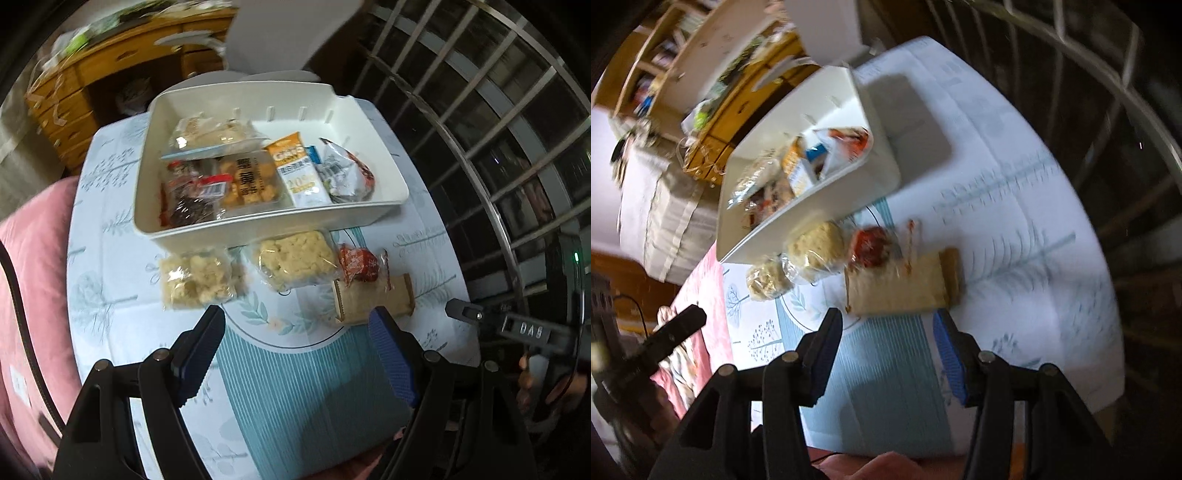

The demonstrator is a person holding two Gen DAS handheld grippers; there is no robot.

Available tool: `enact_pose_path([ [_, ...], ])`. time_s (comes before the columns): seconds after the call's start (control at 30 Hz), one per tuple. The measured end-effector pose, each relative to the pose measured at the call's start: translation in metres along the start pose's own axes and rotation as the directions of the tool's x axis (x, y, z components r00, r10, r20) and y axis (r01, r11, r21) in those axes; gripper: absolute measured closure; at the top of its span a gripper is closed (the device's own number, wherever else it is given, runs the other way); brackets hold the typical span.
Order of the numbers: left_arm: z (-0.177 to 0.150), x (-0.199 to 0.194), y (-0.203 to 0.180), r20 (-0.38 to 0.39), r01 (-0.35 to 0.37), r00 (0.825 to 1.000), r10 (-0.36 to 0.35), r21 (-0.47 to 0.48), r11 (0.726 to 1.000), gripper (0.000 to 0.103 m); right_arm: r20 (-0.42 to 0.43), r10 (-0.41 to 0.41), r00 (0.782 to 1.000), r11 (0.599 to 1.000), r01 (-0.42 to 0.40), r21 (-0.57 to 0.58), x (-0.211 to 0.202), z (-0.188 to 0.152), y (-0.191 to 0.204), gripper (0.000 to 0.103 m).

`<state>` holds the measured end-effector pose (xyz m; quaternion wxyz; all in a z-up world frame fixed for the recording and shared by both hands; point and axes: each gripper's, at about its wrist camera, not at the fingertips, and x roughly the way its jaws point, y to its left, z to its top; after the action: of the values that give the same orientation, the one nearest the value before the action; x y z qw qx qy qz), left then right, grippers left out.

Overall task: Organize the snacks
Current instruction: 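Withdraw both tools from the tray back over the remaining snacks, then grasp a clear crumbly cake bag with the left tool while the right tool grasps the brown paper bag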

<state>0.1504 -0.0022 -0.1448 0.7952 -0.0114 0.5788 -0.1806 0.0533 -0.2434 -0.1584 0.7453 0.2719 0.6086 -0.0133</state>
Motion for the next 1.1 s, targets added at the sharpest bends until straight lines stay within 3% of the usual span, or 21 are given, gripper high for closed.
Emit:
enact_pose_path([
  [0.2,-0.005,0.019,-0.008,0.043,0.024,0.999,-0.033,0.184,0.983,0.024,-0.077,0.011,0.997,0.982,0.004,0.188,0.019,-0.008,-0.012,0.052],
  [0.3,-0.005,0.033,-0.006,0.044,0.027,0.998,-0.038,0.221,0.975,0.024,-0.099,0.035,0.995,0.962,-0.007,0.272,0.028,-0.011,-0.016,0.052],
  [0.43,-0.006,0.058,-0.001,0.064,0.010,0.998,-0.026,0.241,0.970,0.024,-0.110,0.078,0.991,0.911,-0.026,0.412,0.041,-0.013,-0.020,0.042],
  [0.6,-0.003,0.085,0.010,0.065,0.030,0.997,-0.042,0.170,0.985,0.019,-0.093,0.109,0.990,0.794,-0.031,0.607,0.058,-0.016,-0.029,0.035],
  [0.83,0.003,0.115,0.020,0.040,0.025,0.999,-0.026,0.033,0.999,0.012,-0.051,0.065,0.997,0.560,0.005,0.829,0.077,-0.025,-0.048,0.035],
  [0.97,0.006,0.132,0.024,-0.009,0.047,0.999,-0.047,-0.063,0.997,0.012,-0.033,0.023,0.999,0.481,0.018,0.877,0.080,-0.025,-0.051,0.034],
  [1.1,0.009,0.139,0.018,-0.011,0.036,0.999,-0.037,-0.083,0.996,0.012,-0.029,-0.010,1.000,0.401,0.030,0.916,0.082,-0.024,-0.055,0.027],
])
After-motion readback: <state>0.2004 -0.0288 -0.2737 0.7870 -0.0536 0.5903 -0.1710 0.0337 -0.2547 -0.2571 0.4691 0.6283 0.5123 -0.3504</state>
